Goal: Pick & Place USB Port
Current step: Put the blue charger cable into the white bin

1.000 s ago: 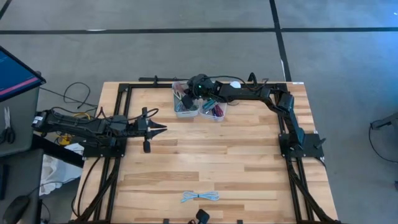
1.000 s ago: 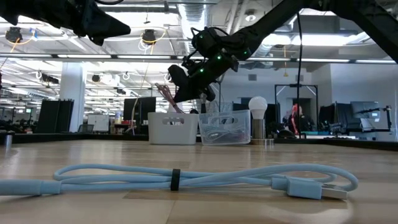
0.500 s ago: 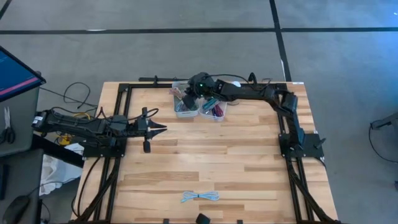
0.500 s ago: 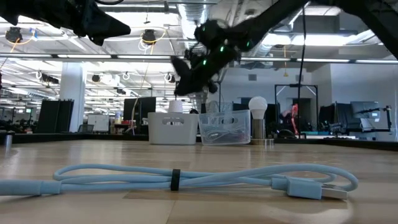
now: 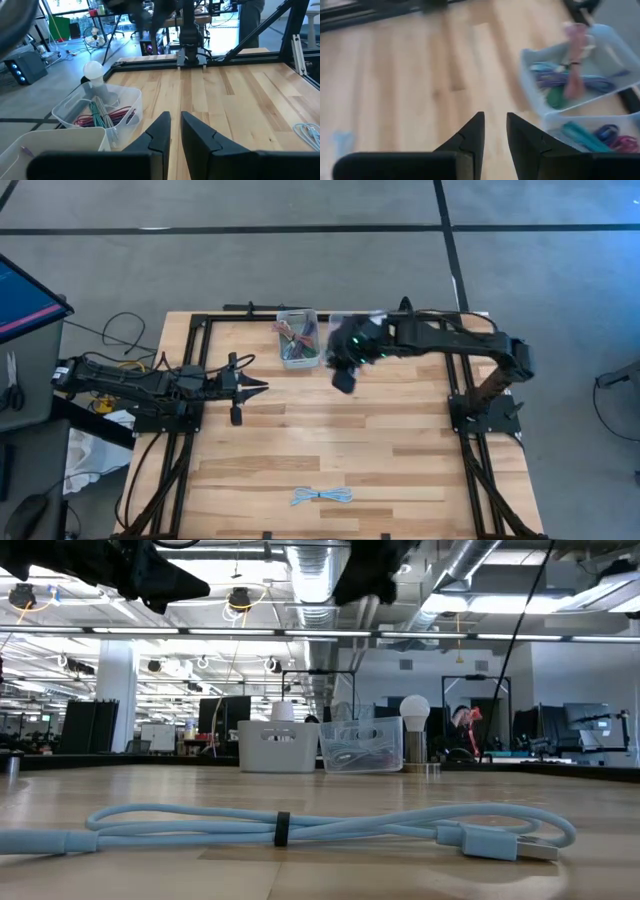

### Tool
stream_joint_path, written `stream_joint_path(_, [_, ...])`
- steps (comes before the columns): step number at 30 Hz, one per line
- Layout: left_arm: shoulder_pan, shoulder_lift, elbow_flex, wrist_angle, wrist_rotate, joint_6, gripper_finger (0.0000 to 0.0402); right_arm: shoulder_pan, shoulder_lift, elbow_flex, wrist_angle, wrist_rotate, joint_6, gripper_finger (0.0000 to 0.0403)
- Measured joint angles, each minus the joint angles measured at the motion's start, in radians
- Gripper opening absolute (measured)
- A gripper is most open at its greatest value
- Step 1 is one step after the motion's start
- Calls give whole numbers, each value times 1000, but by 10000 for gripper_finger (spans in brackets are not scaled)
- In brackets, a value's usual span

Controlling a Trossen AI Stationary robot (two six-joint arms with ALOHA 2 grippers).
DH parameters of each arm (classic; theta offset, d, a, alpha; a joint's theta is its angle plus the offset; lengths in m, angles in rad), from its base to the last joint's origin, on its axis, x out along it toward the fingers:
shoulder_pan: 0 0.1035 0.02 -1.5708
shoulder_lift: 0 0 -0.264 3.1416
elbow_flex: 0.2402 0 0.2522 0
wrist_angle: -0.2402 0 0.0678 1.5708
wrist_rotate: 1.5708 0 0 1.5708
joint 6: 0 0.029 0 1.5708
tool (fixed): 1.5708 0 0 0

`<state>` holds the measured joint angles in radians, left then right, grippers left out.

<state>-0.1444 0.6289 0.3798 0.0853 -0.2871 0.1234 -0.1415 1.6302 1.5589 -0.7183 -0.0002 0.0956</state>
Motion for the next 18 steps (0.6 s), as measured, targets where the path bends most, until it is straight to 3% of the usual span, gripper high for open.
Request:
stream_joint_path(8, [0, 0, 0, 1, 0, 0, 44, 235, -65, 0, -49, 43, 66, 74])
stream_joint_path(12, [0, 0, 0, 1, 0, 0, 44, 339, -36, 0, -74, 149, 126, 74])
stream_joint_path(18, [0, 0, 0, 1, 0, 0, 44, 447, 50, 0, -114, 189, 222, 74])
